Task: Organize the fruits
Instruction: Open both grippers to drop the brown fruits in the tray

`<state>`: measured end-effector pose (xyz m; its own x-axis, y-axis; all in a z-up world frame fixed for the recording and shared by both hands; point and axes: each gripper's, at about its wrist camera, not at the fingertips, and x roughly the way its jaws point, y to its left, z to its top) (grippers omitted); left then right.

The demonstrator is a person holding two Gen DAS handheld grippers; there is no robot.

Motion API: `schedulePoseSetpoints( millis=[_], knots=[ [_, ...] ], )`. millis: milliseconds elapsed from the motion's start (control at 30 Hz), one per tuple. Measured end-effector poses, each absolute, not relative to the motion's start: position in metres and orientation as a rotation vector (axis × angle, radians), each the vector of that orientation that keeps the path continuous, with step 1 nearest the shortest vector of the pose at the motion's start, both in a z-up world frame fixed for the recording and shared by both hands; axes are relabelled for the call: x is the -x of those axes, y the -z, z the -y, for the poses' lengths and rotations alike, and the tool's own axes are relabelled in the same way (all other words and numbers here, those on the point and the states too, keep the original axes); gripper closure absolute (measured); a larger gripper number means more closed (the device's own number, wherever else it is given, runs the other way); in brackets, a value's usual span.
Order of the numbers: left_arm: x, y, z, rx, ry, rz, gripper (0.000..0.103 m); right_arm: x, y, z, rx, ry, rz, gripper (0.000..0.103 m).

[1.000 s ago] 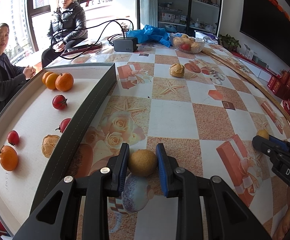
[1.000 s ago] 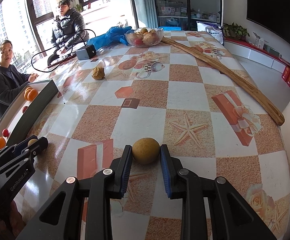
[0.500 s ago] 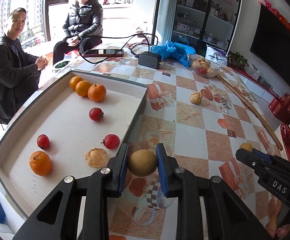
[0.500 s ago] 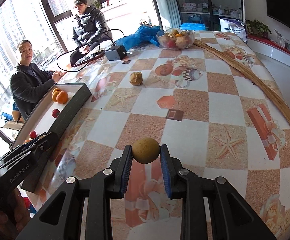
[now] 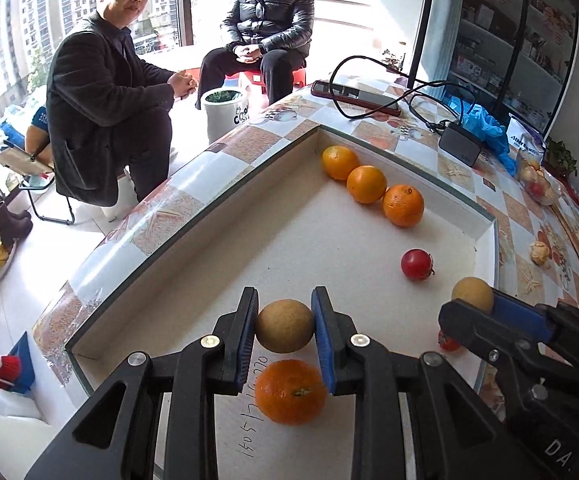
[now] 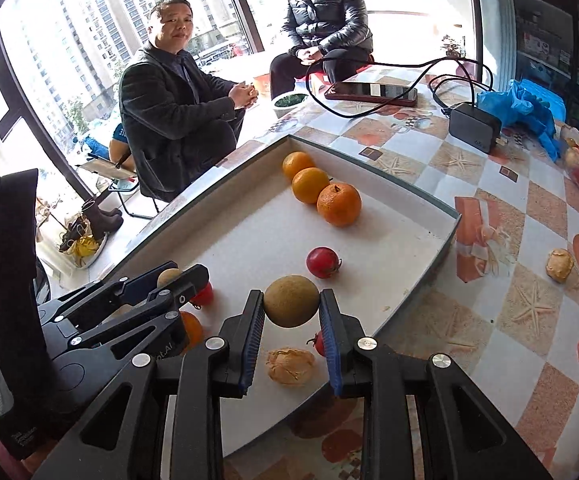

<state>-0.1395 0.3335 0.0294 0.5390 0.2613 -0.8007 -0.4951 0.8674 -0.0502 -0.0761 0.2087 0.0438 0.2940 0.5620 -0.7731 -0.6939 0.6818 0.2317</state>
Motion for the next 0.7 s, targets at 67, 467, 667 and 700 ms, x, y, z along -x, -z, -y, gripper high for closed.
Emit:
schedulePoseSetpoints(
  millis=[67, 467, 667, 700],
  knots=[
    [0.14, -0.027, -0.333, 0.282, -0.447, -0.89, 0.06, 0.077, -0.041, -0.213, 0.191, -0.836, -0.959, 0.074],
    [0.153, -0.05, -0.336, 0.264, -0.483, -0.812, 0.023, 0.058, -0.072, -0.165, 0.097, -0.741, -0.887, 0.006],
    [0.151, -0.06, -0.309, 0.227, -0.423, -0.813, 0.022, 0.051, -0.076, -0.134, 0.072, -0.679, -0.888, 0.006],
    [0.151, -0.062, -0.304, 0.22, -0.412, -0.814, 0.022, 0.048, -0.075, -0.128, 0.07, -0.667, -0.89, 0.006]
  ],
)
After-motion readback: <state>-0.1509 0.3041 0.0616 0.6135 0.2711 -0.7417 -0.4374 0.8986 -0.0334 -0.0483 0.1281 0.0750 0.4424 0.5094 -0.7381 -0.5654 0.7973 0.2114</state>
